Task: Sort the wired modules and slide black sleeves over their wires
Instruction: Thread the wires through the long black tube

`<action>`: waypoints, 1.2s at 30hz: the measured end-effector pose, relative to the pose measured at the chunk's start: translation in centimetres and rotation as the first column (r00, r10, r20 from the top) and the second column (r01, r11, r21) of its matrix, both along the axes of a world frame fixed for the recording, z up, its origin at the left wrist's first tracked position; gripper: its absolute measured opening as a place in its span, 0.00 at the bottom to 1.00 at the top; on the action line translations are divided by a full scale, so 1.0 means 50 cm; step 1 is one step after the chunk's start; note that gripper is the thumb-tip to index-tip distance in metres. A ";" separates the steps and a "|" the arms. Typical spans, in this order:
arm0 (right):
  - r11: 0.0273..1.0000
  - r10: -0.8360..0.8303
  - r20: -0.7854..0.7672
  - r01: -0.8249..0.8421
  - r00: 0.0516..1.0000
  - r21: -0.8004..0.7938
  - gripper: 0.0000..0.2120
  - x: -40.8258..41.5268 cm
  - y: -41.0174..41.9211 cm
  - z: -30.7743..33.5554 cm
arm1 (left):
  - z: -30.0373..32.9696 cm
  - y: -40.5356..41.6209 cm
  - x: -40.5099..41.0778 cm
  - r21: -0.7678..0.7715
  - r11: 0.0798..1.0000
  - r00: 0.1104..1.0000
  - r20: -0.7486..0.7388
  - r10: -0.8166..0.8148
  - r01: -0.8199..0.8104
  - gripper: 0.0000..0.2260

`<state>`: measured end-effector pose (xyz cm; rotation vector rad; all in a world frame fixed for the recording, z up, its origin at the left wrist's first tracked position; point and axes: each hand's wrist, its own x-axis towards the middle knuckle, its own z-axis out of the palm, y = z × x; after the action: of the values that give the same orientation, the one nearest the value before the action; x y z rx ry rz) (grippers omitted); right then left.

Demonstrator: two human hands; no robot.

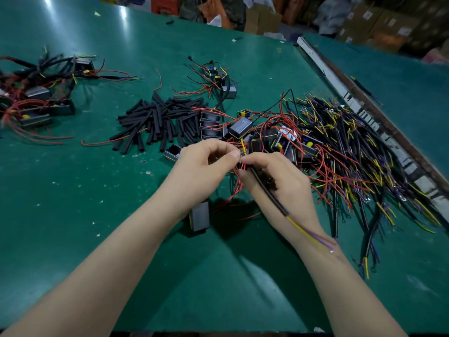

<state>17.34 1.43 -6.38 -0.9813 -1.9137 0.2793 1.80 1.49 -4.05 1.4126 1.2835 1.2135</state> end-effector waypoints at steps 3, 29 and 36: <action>0.997 -0.076 -0.045 0.075 0.996 -0.035 0.13 -0.006 -0.002 -0.006 | 0.004 -0.002 0.001 0.067 0.997 0.998 -0.052 -0.043 0.046 0.05; 0.973 -0.229 0.165 0.230 0.959 0.014 0.12 -0.013 -0.013 0.010 | 0.003 -0.011 0.004 0.179 0.973 0.907 -0.369 0.202 -0.144 0.09; 0.988 -0.127 0.176 0.140 0.976 -0.060 0.10 -0.003 -0.001 0.015 | -0.008 -0.012 0.002 0.397 0.917 0.797 -0.539 0.271 -0.044 0.07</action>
<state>17.18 1.36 -5.62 -1.2110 -1.9930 0.1915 1.89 0.87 -4.47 2.1073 1.6804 1.2149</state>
